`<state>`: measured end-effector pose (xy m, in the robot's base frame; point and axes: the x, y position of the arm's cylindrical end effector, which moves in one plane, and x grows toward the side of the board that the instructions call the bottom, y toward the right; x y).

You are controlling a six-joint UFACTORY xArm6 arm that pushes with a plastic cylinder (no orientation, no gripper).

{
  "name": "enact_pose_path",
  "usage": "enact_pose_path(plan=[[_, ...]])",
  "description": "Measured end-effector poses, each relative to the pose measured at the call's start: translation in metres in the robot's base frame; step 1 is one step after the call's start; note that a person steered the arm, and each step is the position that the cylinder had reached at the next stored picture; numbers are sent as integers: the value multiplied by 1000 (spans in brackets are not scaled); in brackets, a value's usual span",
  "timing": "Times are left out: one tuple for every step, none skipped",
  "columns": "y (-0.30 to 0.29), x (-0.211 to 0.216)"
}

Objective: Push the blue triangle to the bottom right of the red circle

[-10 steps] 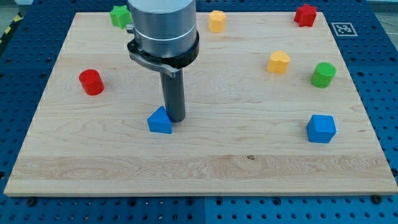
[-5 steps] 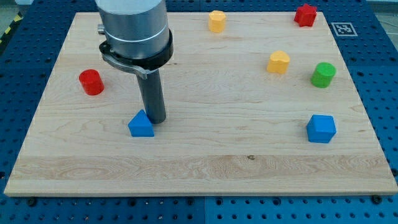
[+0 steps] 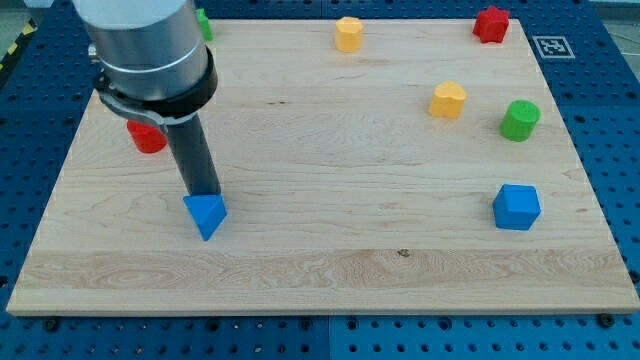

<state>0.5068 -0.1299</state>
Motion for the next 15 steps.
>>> enact_pose_path(plan=[[4, 2], [30, 17], [41, 28], [52, 44], [52, 46], [52, 54], [49, 72], [28, 72], [8, 46], [8, 36], [6, 28], [2, 13], [-10, 19], [-19, 27], [-36, 21]])
